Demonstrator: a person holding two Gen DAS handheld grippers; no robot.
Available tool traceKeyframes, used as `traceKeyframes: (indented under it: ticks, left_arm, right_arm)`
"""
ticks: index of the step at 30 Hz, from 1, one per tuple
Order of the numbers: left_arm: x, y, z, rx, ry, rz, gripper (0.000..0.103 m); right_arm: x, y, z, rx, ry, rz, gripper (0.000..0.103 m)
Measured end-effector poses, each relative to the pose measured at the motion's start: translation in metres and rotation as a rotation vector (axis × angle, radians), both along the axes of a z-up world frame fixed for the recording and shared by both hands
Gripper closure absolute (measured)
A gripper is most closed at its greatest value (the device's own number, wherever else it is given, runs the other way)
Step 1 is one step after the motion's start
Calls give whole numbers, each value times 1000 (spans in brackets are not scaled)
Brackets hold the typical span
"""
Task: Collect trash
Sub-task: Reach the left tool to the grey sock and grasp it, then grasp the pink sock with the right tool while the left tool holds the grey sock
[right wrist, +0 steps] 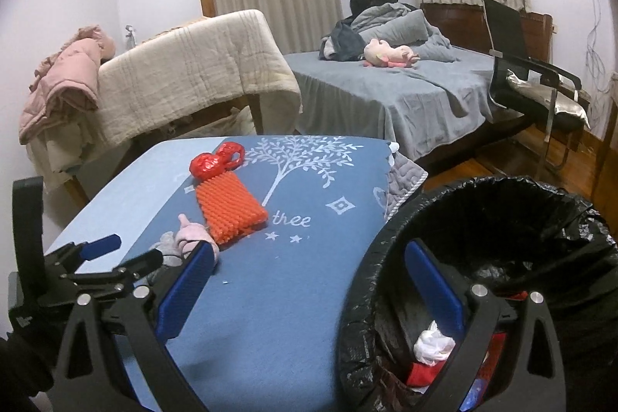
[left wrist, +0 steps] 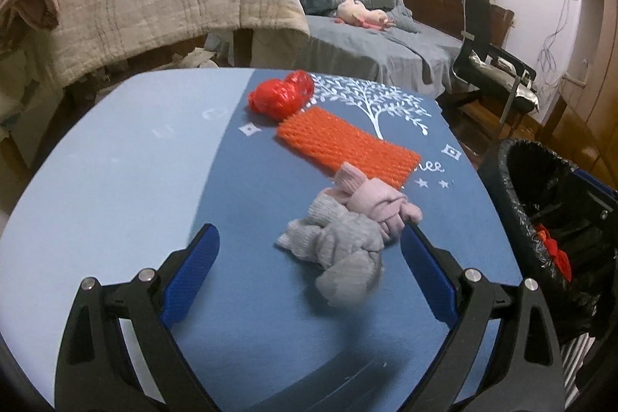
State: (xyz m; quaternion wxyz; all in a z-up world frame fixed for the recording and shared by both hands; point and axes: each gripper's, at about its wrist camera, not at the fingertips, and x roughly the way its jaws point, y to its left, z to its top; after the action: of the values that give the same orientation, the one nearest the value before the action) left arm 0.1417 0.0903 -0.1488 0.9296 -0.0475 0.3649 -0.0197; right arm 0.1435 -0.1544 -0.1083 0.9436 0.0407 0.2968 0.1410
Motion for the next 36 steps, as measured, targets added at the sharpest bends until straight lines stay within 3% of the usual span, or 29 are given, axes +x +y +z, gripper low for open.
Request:
traceKeyframes:
  ticks: [4, 9, 10, 17, 24, 36]
  left_arm:
    - [6, -6, -8, -9, 45, -26, 30]
    - [8, -11, -12, -39, 70, -82, 66]
    - [8, -12, -11, -39, 67, -94, 68]
    - [-5, -6, 3, -50, 27, -77, 71]
    - [-12, 23, 22, -9, -34, -15, 71]
    - [-16, 73, 27, 35, -46, 68, 71]
  right_arm:
    - [3, 2, -2, -8, 5, 4, 5]
    - [5, 5, -3, -10, 11, 9, 5]
    - [5, 6, -3, -11, 12, 10, 5]
    - [6, 15, 3, -14, -2, 31, 5]
    - [13, 43, 6, -10, 0, 85, 5]
    - [30, 104, -19, -50, 64, 145, 7]
